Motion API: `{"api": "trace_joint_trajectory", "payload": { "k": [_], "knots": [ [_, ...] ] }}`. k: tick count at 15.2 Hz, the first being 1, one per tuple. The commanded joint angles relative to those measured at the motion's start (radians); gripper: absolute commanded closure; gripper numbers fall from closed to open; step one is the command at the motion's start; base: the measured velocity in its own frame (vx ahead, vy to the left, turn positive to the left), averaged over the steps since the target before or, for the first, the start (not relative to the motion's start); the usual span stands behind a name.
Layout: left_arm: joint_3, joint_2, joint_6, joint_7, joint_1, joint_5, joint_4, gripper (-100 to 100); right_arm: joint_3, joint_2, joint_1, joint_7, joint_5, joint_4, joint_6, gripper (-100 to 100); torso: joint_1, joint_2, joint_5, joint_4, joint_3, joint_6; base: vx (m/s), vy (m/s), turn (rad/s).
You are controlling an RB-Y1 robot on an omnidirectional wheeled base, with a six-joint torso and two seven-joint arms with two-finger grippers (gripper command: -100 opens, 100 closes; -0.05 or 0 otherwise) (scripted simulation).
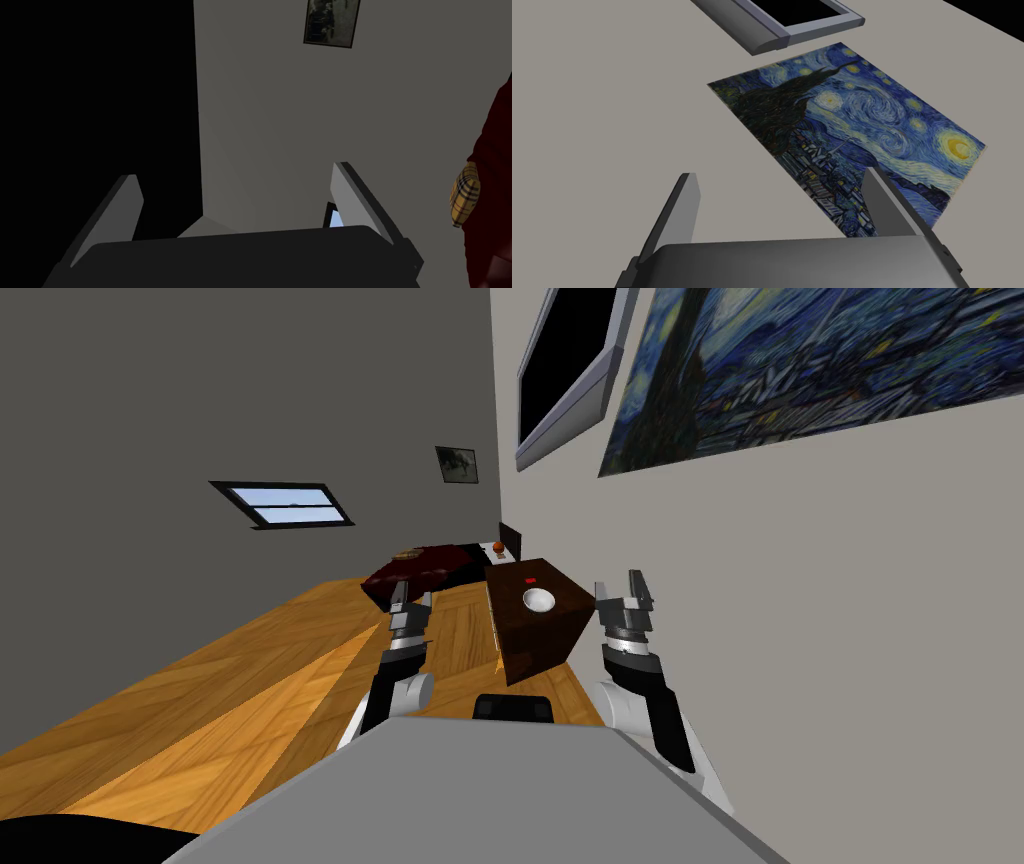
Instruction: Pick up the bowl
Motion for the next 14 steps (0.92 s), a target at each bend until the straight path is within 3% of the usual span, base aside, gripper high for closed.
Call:
{"api": "trace_joint_trajectory", "payload": {
  "k": [1,11,14],
  "knots": [
    [0.0,0.0,0.0,0.0,0.0,0.0,0.0,0,-0.001,-0.028,-0.002,0.004,0.006,0.01,-0.003,-100,0.0,0.0,0.0,0.0,0.0,0.0,-0.004,0.012,0.011],
    [0.0,0.0,0.0,0.0,0.0,0.0,0.0,0,-0.012,-0.231,-0.021,0.042,0.065,0.118,-0.032,-100,0.004,0.0,0.001,0.0,0.0,0.0,-0.01,0.057,0.03],
    [0.0,0.0,0.0,0.0,0.0,0.0,0.0,0,-0.018,-0.304,-0.031,0.063,0.097,0.173,-0.048,-100,0.005,0.0,0.001,0.0,0.0,0.0,-0.006,0.074,0.041]
  ]
}}
